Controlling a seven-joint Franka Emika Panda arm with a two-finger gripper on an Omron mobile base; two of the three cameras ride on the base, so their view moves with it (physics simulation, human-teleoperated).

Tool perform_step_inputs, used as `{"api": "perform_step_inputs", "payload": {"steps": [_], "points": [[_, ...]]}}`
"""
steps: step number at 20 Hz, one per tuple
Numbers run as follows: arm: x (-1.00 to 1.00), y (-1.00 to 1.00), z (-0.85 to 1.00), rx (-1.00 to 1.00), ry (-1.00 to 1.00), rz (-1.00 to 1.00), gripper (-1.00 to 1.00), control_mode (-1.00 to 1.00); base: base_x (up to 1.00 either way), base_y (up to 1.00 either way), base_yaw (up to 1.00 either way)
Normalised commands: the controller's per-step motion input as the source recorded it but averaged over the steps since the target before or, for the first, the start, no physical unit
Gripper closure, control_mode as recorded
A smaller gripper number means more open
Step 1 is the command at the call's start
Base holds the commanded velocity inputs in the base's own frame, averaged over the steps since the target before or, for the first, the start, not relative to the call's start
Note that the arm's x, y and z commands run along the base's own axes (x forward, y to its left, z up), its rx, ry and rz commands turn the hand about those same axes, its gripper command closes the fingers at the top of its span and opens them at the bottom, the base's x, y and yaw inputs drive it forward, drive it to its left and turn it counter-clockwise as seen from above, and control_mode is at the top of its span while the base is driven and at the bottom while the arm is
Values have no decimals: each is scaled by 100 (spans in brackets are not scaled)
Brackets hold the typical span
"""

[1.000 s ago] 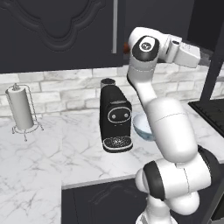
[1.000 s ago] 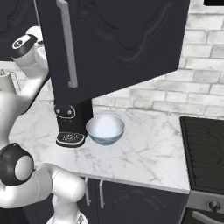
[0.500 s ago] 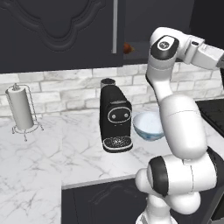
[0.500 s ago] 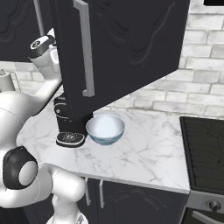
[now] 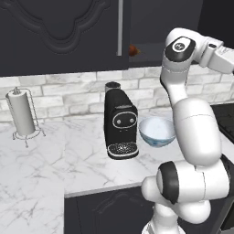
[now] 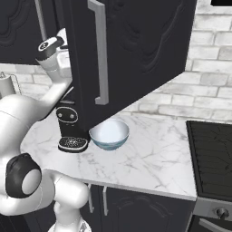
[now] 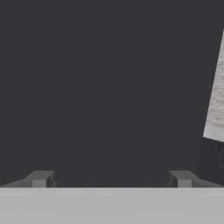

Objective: Open the cabinet. Pick the kiwi and pear from the cabinet and place them into the bowl. Then close the cabinet.

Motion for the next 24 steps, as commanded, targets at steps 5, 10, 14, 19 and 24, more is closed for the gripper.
{"api": "perform_step_inputs", "payload": {"steps": [5, 10, 14, 19, 24], "points": [[-15, 0, -1, 0, -6, 0, -100, -100, 0, 0, 0], [-16, 0, 0, 0, -3, 0, -100, -100, 0, 0, 0], [-16, -3, 0, 0, -3, 0, -100, -100, 0, 0, 0], [-16, -5, -1, 0, -2, 0, -100, -100, 0, 0, 0], [-19, -3, -6, 0, 0, 2, -100, -100, 0, 0, 0]]}}
